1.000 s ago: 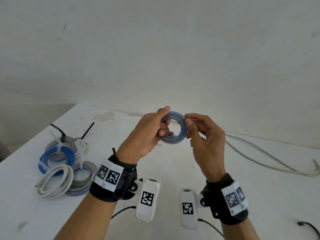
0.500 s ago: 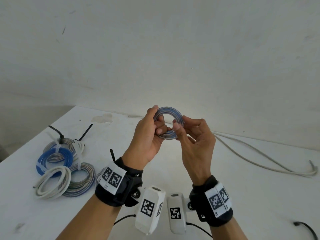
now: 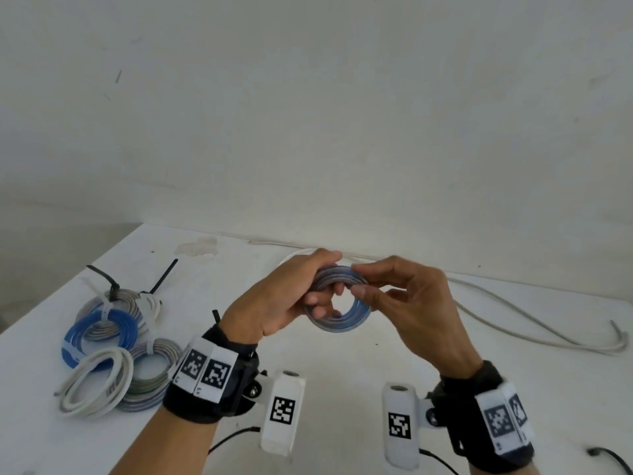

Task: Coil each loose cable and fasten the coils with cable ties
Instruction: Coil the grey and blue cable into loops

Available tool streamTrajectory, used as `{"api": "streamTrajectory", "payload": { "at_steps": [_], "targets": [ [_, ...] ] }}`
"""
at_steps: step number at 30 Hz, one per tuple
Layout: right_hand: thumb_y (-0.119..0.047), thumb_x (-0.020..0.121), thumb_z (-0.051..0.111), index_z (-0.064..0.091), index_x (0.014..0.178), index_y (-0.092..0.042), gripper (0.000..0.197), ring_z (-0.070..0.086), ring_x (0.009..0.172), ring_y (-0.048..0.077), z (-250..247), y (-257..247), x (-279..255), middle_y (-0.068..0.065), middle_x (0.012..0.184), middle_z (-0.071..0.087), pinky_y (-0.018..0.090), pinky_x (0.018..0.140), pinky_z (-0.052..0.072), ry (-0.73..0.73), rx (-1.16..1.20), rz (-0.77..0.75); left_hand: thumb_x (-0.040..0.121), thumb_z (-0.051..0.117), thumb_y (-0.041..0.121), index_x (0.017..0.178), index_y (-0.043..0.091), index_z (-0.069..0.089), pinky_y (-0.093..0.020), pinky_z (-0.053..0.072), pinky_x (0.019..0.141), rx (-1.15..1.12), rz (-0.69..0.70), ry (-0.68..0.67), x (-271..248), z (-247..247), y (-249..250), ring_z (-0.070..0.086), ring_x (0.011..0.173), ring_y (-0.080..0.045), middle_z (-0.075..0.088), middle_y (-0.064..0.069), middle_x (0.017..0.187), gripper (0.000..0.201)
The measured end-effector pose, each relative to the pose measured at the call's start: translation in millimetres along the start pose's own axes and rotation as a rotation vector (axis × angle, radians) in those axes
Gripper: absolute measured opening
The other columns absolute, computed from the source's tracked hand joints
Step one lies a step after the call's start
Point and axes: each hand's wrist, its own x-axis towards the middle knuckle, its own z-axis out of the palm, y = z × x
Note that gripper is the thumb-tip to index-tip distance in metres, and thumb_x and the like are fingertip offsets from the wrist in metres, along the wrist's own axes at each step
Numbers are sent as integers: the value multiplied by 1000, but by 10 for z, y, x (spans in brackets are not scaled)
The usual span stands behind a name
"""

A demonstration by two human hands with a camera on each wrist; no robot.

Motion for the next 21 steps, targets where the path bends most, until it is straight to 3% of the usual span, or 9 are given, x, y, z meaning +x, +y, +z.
{"api": "streamTrajectory", "payload": {
  "at_steps": [4, 8, 12, 15, 19, 21],
  "targets": [
    [-8, 84, 80, 78, 94, -28, 23, 72, 82, 10, -4, 27, -132, -9, 90, 77, 44, 74, 61, -13, -44, 24, 105, 41, 34, 62, 12, 56, -44, 43, 86, 133, -44, -51, -60, 57, -35, 35, 46, -18, 28, 1, 48, 51],
    [-8, 86, 79, 78, 97, -25, 20, 72, 86, 8, -84, 11, -243, -12, 90, 77, 31, 73, 60, 12, -89, 35, 106, 42, 28, 74, 10, 55, -41, 41, 85, 88, -38, -37, -89, 242, -14, 31, 47, -13, 37, 4, 51, 39],
    [-8, 86, 79, 72, 95, -18, 15, 73, 85, 10, -251, -49, -438, -7, 89, 77, 45, 71, 61, 121, -141, 88, 103, 41, 29, 61, 15, 43, -29, 44, 70, 135, -19, -6, -69, 579, -22, 22, 50, -15, 31, 0, 59, 45],
    [-8, 84, 81, 67, 87, -12, 15, 74, 80, 16, -479, -88, -615, -2, 87, 77, 51, 67, 60, 191, -154, 121, 102, 42, 33, 58, 17, 41, -28, 38, 67, 160, -19, -38, -69, 874, -9, 20, 51, -15, 27, 0, 61, 48],
    [-9, 87, 79, 69, 88, -8, 10, 75, 76, 21, -889, -178, -848, 6, 85, 78, 37, 63, 62, 189, -185, 194, 100, 44, 29, 58, 17, 45, -37, 36, 74, 234, -22, -57, -74, 1322, -41, 23, 48, -13, 33, 7, 51, 44],
    [-16, 91, 75, 70, 90, -9, 8, 73, 70, 19, -1210, -148, -951, 10, 84, 77, 32, 62, 60, 193, -241, 326, 98, 45, 29, 66, 13, 57, -33, 38, 68, 309, -8, -64, -52, 1502, -116, 28, 45, -12, 37, 7, 53, 38]
  ]
}}
